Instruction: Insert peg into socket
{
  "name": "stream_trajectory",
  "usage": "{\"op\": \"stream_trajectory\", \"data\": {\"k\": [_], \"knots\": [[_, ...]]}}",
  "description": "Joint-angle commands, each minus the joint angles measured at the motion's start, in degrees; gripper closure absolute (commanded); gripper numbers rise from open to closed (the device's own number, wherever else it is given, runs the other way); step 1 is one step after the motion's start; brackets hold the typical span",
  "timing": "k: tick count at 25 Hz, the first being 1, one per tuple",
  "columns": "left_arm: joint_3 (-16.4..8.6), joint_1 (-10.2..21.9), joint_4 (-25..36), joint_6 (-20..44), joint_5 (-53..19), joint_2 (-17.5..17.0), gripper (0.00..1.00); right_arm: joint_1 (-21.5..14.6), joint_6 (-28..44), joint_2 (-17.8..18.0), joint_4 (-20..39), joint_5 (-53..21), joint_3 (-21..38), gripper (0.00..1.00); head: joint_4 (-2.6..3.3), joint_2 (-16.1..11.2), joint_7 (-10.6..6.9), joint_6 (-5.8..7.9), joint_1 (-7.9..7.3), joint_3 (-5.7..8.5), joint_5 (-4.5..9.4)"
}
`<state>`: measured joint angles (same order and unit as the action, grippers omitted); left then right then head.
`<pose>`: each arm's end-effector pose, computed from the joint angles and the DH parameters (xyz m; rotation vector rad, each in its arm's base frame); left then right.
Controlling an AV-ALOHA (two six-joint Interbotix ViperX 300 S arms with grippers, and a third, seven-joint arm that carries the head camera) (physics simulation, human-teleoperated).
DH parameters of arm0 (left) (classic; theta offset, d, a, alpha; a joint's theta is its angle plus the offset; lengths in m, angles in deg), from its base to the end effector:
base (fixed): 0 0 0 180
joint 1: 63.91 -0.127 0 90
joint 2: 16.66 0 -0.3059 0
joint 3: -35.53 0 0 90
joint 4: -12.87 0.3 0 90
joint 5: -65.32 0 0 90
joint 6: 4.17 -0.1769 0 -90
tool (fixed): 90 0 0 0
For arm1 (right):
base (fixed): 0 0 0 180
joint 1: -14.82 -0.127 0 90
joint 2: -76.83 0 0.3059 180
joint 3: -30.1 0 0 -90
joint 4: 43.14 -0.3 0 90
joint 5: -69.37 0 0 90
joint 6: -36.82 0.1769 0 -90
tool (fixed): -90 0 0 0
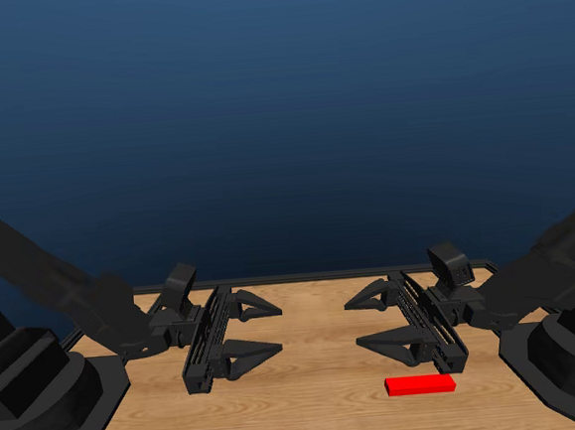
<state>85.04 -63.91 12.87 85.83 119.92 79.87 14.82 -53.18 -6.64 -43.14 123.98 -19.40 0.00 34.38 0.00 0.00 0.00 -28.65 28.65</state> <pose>0.3792 0.0000 0.1776 0.0000 0.0251 0.0000 0.3793 0.0000 0.1777 0.0000 0.0248 0.0000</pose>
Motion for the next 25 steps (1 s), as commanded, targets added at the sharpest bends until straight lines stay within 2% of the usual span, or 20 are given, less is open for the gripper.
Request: {"op": "stream_trajectory", "data": {"k": [1, 4, 9, 11, 13, 15, 16, 18, 21, 22, 24, 25], "knots": [[-1.9, 4.2, -4.5, 7.3, 8.3, 2.6, 0.0, -3.7, 2.6, -1.8, -5.9, -8.7, 2.5, 0.0, -0.38, -0.6, 0.0, -1.45, -0.29, 4.62, 14.3], [-2.2, 5.8, -5.9, 7.1, 10.6, 3.4, 0.0, -3.9, 2.9, -2.1, -7.5, -10.1, 2.5, 0.0, -0.48, -0.8, 0.21, -1.58, -0.46, 4.93, 15.38], [-1.6, 7.1, -7.5, 5.4, 11.5, 2.4, 0.0, -3.9, 3.7, -2.7, -7.7, -11.6, 2.7, 0.0, -0.48, -0.8, 0.26, -1.46, -0.55, 4.78, 16.25], [-1.0, 8.0, -9.3, 5.7, 11.1, 1.9, 0.0, -4.9, 4.0, -1.6, -7.6, -12.8, 4.0, 0.0, -0.45, -1.1, 0.57, -1.4, -0.46, 4.76, 16.4], [-0.5, 9.6, -12.8, 5.5, 7.4, 2.0, 0.0, -5.5, 4.0, -0.9, -7.6, -13.9, 4.8, 0.0, -0.41, -1.5, 0.72, -1.52, -0.2, 4.71, 16.66], [-0.5, 11.0, -17.1, 4.5, -0.6, 1.3, 0.0, -6.5, 4.7, 0.0, -7.6, -16.4, 6.2, 0.0, -0.36, -2.2, 1.31, -1.63, 0.16, 4.57, 16.87], [-0.7, 11.6, -18.2, 4.0, -2.4, 0.6, 0.0, -6.7, 4.8, 0.1, -7.6, -17.0, 6.7, 0.0, -0.37, -2.3, 1.52, -1.69, 0.22, 4.6, 17.14], [-0.8, 12.8, -21.0, 2.2, -9.4, -1.9, 0.0, -7.2, 4.7, 0.4, -7.5, -18.8, 7.8, 0.0, -0.48, -3.1, 2.46, -2.22, 0.38, 4.68, 17.35], [-1.5, 15.5, -25.6, 1.9, -15.6, -3.1, 0.0, -7.3, 4.6, -0.1, -7.6, -19.9, 7.8, 0.0, -0.65, -4.0, 3.31, -3.12, 0.68, 4.83, 17.76], [-0.9, 15.6, -26.2, 2.3, -20.0, -2.9, 0.0, -7.4, 4.7, -0.1, -7.6, -20.0, 7.8, 0.0, -0.69, -4.3, 3.52, -3.39, 0.81, 4.87, 18.04], [-0.3, 17.9, -28.1, 2.9, -22.4, -1.9, 0.0, -7.4, 5.0, 0.1, -7.8, -20.4, 7.7, 0.0, -0.72, -4.8, 3.81, -3.7, 1.02, 4.89, 18.4], [-2.0, 18.4, -28.8, 3.6, -23.6, -2.5, 0.0, -7.5, 5.3, 0.3, -7.7, -20.5, 7.8, 0.0, -0.74, -5.1, 3.95, -3.93, 1.14, 4.89, 18.59]]}}
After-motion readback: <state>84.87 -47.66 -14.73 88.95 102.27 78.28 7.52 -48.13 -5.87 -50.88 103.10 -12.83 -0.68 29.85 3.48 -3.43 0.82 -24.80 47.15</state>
